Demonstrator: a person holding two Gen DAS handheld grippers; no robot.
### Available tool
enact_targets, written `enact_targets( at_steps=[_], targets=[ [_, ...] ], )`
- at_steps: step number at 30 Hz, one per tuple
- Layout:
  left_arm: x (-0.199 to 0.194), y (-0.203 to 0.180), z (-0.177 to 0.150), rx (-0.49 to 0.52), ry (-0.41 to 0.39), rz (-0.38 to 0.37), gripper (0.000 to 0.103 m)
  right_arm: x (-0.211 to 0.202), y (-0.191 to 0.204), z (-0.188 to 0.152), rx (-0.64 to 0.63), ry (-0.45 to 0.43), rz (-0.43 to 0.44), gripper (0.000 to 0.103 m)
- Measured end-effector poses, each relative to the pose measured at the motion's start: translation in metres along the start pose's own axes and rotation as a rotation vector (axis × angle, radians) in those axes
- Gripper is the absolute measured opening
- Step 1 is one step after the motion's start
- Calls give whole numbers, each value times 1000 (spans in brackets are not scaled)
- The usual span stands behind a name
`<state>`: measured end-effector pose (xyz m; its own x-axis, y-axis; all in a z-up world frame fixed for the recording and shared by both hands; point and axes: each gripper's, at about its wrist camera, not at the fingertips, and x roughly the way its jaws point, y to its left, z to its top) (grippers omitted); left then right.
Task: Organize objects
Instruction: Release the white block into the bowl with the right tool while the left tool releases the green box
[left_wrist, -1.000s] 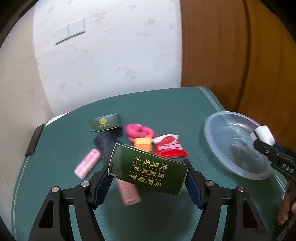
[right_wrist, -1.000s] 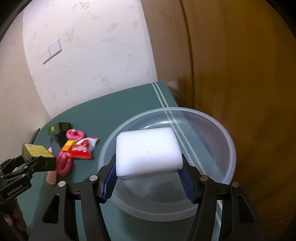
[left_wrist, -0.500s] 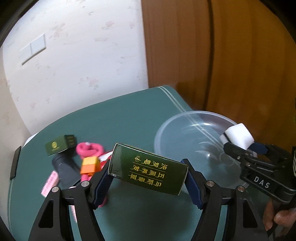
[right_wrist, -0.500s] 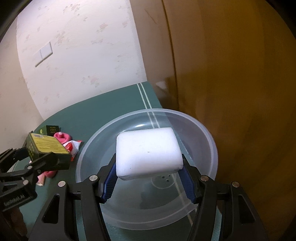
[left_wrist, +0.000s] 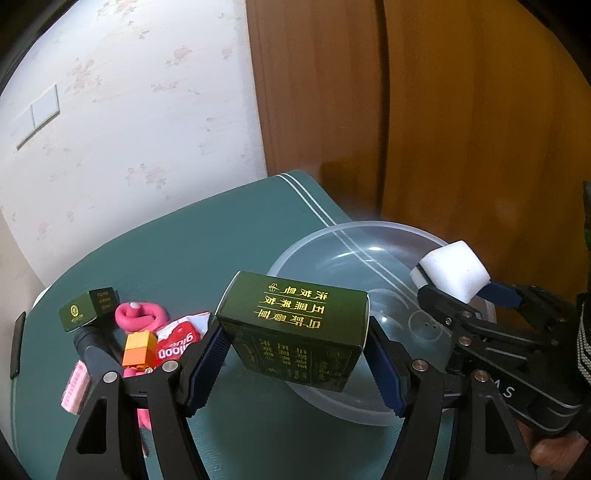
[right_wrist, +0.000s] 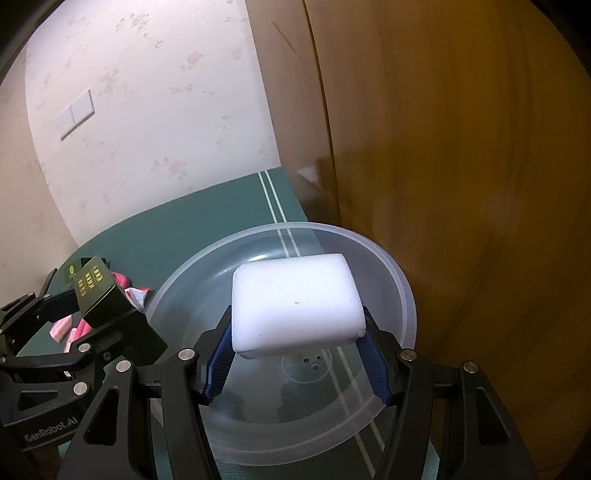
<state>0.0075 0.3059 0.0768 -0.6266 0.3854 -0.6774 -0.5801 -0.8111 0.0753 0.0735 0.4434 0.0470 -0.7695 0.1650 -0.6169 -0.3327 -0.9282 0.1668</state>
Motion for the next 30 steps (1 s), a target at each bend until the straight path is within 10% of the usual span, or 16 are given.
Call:
enact_targets(
  at_steps=[13,30],
  targets=[
    [-1,0,-2,-5,-6,2,98,4,-5,4,36,-10,-10,71],
    [-4,9,-4,-11,-10,62,102,3,-10,4,45,-28,-14,75]
  ],
)
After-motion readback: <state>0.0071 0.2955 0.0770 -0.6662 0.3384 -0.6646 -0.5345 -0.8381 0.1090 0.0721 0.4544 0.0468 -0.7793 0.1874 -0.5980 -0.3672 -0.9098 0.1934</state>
